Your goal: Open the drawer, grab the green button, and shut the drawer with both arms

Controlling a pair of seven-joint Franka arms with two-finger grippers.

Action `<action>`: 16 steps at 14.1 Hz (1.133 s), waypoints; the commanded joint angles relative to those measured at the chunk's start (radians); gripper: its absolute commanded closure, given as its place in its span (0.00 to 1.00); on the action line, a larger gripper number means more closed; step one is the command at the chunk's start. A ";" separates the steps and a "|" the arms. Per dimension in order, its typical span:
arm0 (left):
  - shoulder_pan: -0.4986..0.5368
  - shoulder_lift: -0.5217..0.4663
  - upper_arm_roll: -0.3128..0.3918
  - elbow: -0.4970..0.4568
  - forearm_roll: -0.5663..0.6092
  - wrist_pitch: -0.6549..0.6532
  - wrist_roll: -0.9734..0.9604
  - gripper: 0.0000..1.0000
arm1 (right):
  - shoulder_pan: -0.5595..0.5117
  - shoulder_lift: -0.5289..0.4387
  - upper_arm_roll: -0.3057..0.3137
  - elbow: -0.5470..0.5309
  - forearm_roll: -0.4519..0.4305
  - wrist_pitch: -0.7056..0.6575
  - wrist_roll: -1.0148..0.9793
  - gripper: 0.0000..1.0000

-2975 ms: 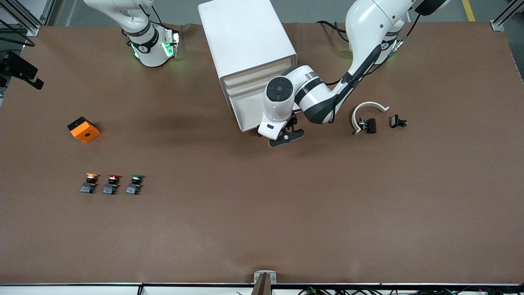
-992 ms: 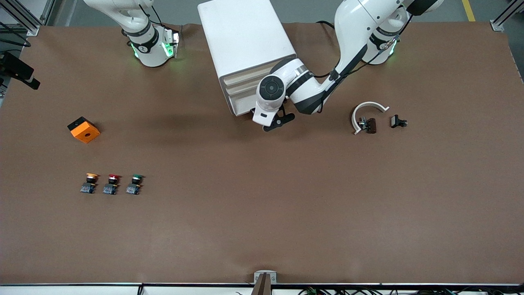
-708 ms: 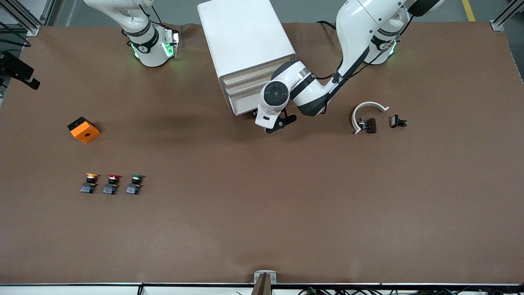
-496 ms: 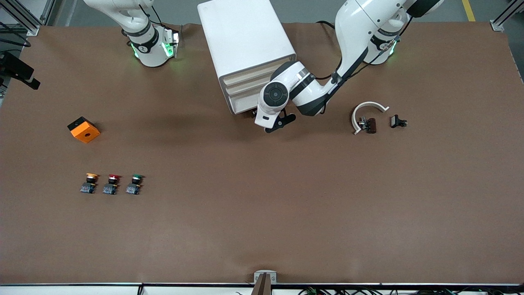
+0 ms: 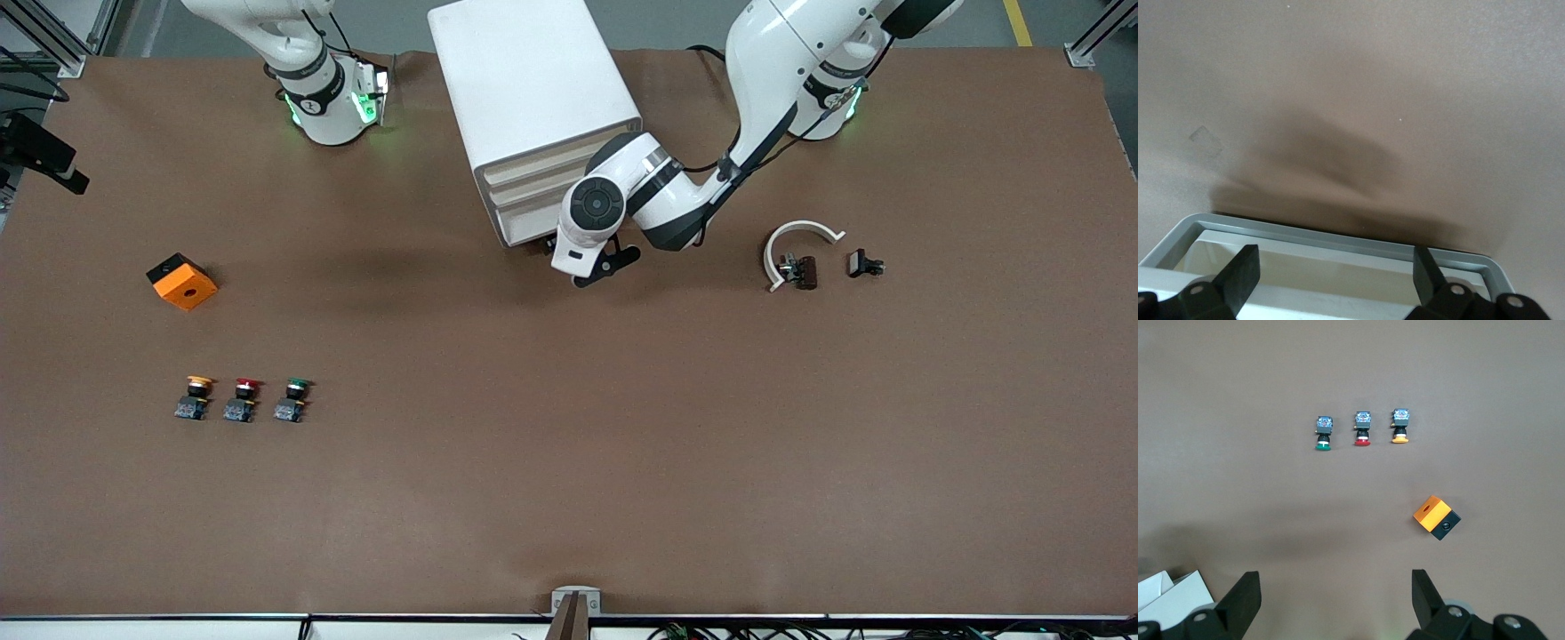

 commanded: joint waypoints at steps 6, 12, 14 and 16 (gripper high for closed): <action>-0.062 0.041 -0.061 0.027 -0.129 0.037 -0.063 0.00 | -0.006 -0.019 0.007 -0.023 0.005 0.035 -0.008 0.00; -0.016 0.026 -0.046 0.079 -0.112 0.033 -0.060 0.00 | -0.003 -0.020 0.010 -0.026 0.002 0.033 -0.008 0.00; 0.017 0.020 -0.046 0.102 -0.074 0.030 -0.063 0.00 | -0.008 -0.019 0.009 -0.029 0.000 0.039 -0.008 0.00; 0.049 0.012 -0.046 0.116 -0.042 0.030 -0.061 0.00 | -0.005 -0.019 0.009 -0.029 0.000 0.044 -0.008 0.00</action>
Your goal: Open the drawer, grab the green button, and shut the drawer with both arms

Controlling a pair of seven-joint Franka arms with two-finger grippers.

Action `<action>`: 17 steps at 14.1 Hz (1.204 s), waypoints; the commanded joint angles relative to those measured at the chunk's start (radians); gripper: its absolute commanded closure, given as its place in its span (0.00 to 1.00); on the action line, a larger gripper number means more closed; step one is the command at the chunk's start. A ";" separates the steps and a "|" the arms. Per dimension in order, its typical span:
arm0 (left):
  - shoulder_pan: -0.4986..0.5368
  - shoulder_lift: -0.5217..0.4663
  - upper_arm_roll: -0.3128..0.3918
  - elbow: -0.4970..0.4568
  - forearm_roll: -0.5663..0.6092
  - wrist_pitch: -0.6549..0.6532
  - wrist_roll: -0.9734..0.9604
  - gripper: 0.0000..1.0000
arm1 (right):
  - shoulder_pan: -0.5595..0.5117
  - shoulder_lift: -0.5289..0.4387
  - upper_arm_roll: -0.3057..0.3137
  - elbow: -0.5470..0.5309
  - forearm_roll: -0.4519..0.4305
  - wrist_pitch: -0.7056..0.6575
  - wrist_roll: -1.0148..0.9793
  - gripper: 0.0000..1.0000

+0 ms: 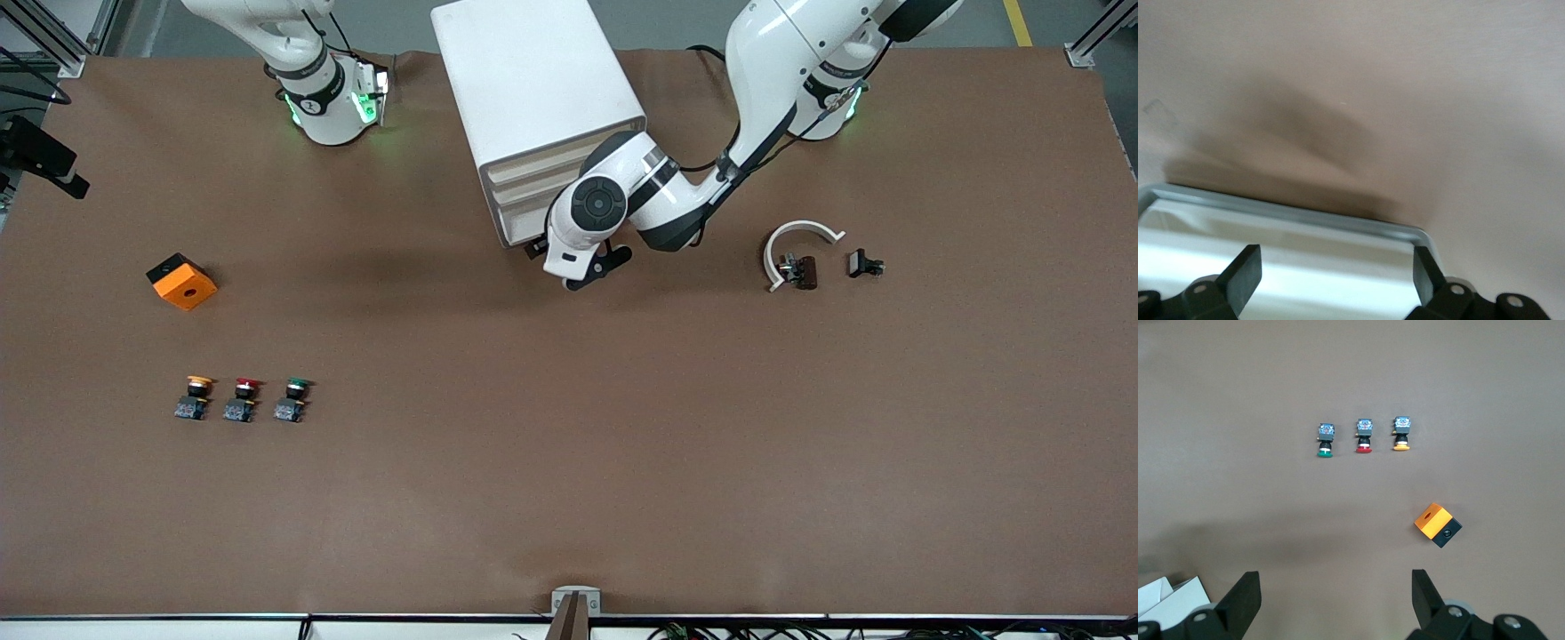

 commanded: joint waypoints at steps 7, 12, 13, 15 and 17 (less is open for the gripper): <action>0.249 -0.084 -0.026 0.068 0.128 -0.116 0.037 0.00 | -0.003 -0.019 0.006 -0.023 0.000 0.020 -0.007 0.00; 0.379 -0.169 -0.030 0.122 0.168 -0.357 0.195 0.00 | -0.005 -0.019 0.006 -0.023 0.000 0.020 -0.007 0.00; 0.408 -0.202 -0.026 0.120 0.168 -0.412 0.253 0.00 | -0.005 -0.019 0.006 -0.023 0.000 0.020 -0.007 0.00; 0.488 -0.257 -0.030 0.119 0.168 -0.494 0.371 0.00 | -0.005 -0.019 0.006 -0.024 0.000 0.020 -0.006 0.00; 0.536 -0.304 -0.029 0.117 0.168 -0.549 0.480 0.00 | -0.008 -0.019 0.004 -0.024 0.000 0.020 -0.007 0.00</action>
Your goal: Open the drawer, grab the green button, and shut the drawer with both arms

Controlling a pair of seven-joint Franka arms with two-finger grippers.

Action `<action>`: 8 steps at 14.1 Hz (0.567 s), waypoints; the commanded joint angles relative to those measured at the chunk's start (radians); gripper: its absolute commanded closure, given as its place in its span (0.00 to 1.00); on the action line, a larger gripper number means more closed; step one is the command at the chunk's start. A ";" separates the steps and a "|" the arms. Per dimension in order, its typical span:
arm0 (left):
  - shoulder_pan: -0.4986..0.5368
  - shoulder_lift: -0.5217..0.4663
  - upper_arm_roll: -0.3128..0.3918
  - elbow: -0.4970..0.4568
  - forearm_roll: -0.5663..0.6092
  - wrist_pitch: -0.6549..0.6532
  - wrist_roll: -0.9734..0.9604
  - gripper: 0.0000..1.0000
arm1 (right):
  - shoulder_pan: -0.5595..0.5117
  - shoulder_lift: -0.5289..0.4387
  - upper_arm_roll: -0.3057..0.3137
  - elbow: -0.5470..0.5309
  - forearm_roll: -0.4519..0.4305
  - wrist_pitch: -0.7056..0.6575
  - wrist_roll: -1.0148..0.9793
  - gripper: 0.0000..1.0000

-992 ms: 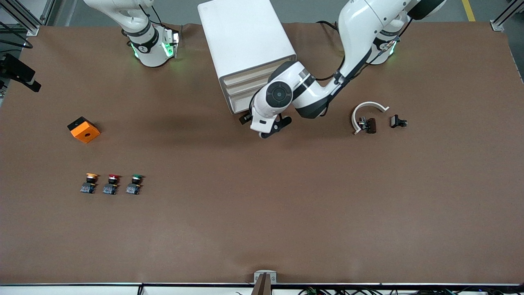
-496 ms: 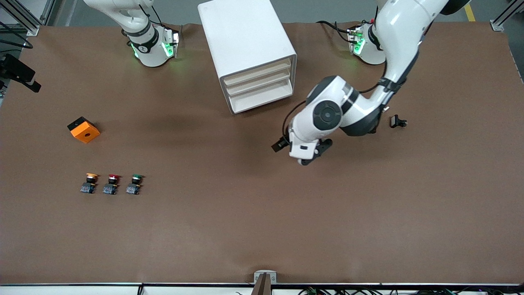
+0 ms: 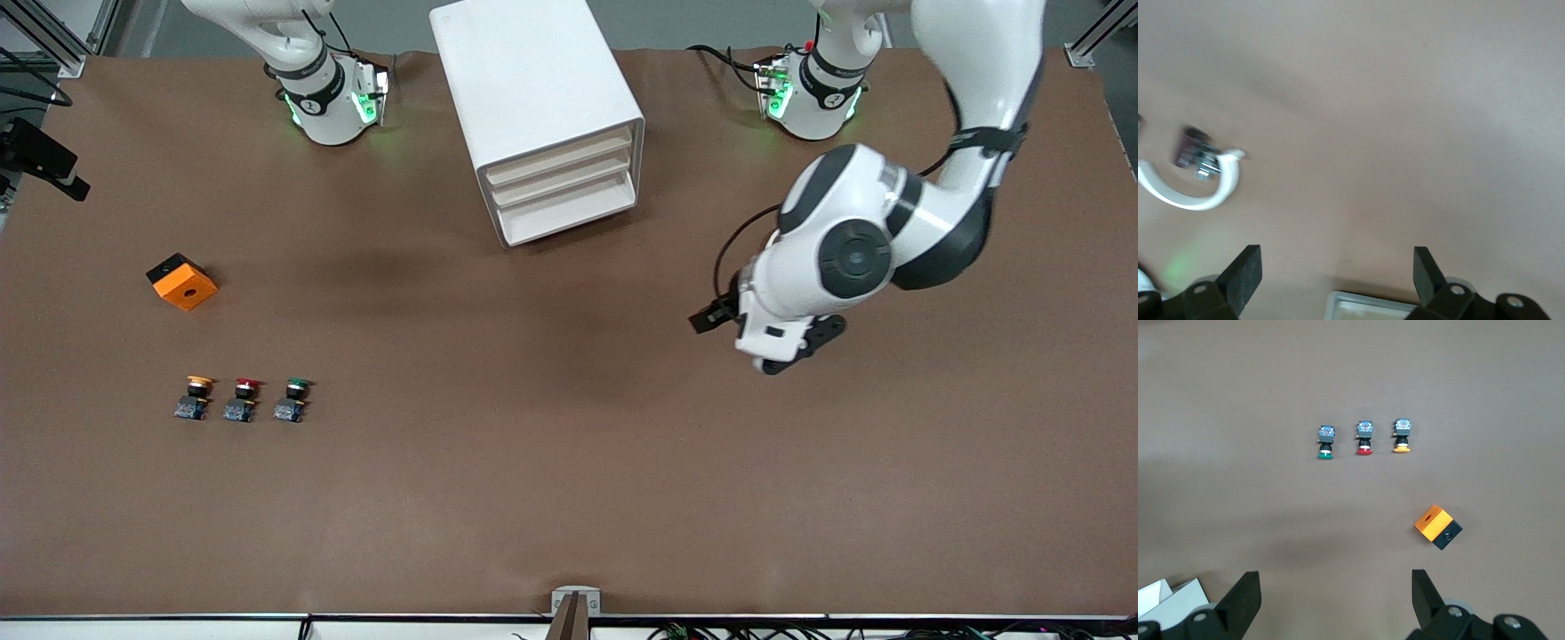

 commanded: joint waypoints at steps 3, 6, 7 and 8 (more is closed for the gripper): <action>0.073 -0.141 0.051 -0.029 0.008 -0.128 0.291 0.00 | -0.007 -0.019 0.003 -0.020 0.000 0.011 -0.007 0.00; -0.036 -0.236 0.260 -0.042 -0.050 -0.193 0.473 0.00 | -0.005 -0.019 0.005 -0.020 0.000 0.012 -0.007 0.00; -0.062 -0.279 0.334 -0.061 -0.077 -0.203 0.547 0.00 | -0.007 -0.019 0.003 -0.020 0.000 0.012 -0.007 0.00; -0.079 -0.316 0.377 -0.087 -0.079 -0.203 0.595 0.00 | -0.007 -0.017 0.005 -0.020 0.000 0.014 -0.007 0.00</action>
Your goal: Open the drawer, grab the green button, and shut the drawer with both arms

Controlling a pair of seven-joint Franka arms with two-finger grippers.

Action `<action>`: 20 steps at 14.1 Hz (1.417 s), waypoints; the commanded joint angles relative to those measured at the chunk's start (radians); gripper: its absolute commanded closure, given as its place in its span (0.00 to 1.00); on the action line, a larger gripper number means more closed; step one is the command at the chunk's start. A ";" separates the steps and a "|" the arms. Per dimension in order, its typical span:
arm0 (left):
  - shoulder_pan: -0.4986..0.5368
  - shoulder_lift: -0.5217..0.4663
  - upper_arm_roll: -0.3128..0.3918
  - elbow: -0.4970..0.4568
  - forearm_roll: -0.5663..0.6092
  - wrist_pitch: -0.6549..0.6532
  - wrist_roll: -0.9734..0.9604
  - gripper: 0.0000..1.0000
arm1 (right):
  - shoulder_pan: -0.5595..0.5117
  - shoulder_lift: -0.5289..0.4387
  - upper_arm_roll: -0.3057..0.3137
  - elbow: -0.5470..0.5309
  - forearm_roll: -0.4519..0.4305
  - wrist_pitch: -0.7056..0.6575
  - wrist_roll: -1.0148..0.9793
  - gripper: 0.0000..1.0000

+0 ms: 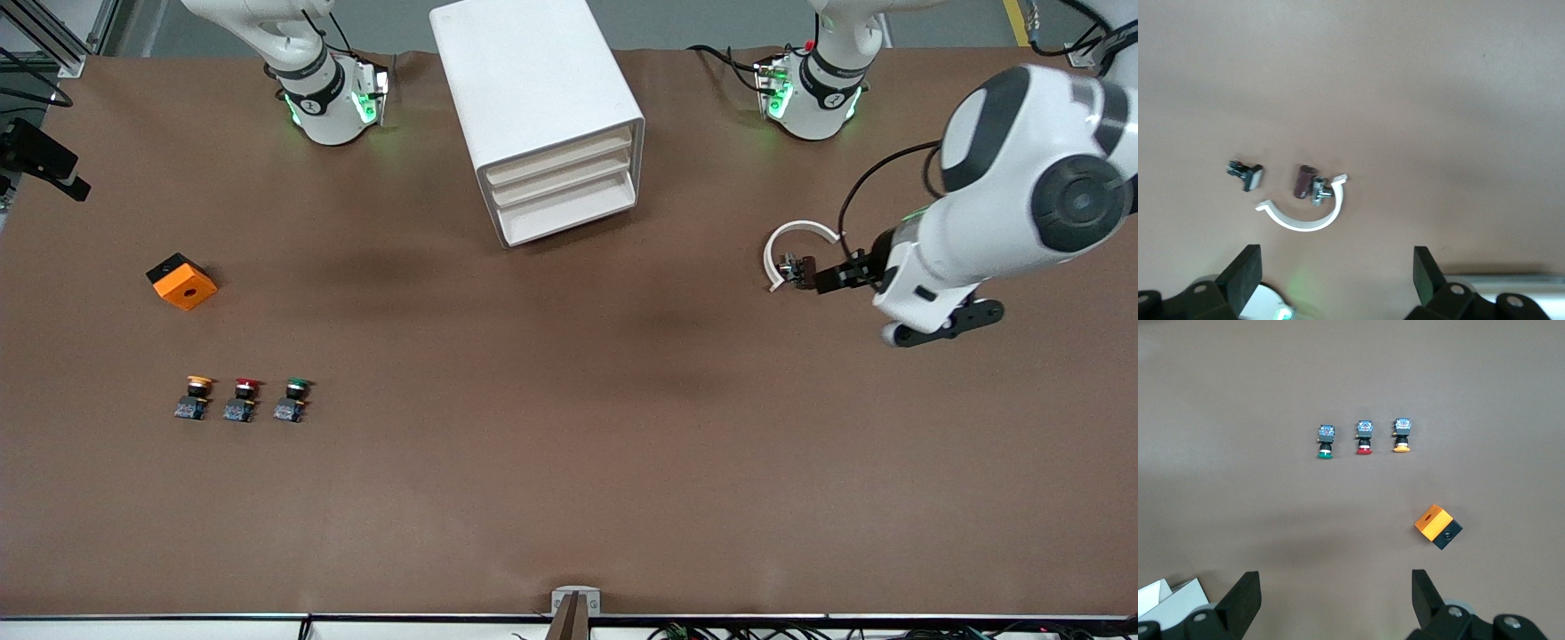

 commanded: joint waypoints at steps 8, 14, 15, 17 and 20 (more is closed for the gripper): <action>0.011 -0.302 0.236 -0.171 -0.022 -0.005 0.426 0.00 | -0.008 -0.017 0.003 -0.018 0.000 0.017 -0.007 0.00; 0.008 -0.302 0.231 -0.085 -0.017 -0.005 0.412 0.00 | -0.010 -0.017 0.003 -0.018 0.000 0.016 -0.007 0.00; 0.005 -0.302 0.230 -0.083 -0.017 -0.005 0.409 0.00 | -0.010 -0.017 0.003 -0.018 0.000 0.016 -0.007 0.00; 0.005 -0.302 0.218 -0.071 -0.019 -0.005 0.409 0.00 | -0.010 -0.017 0.003 -0.018 0.000 0.016 -0.007 0.00; 0.005 -0.291 0.219 -0.037 -0.025 -0.006 0.410 0.00 | -0.010 -0.017 0.003 -0.018 0.000 0.016 -0.007 0.00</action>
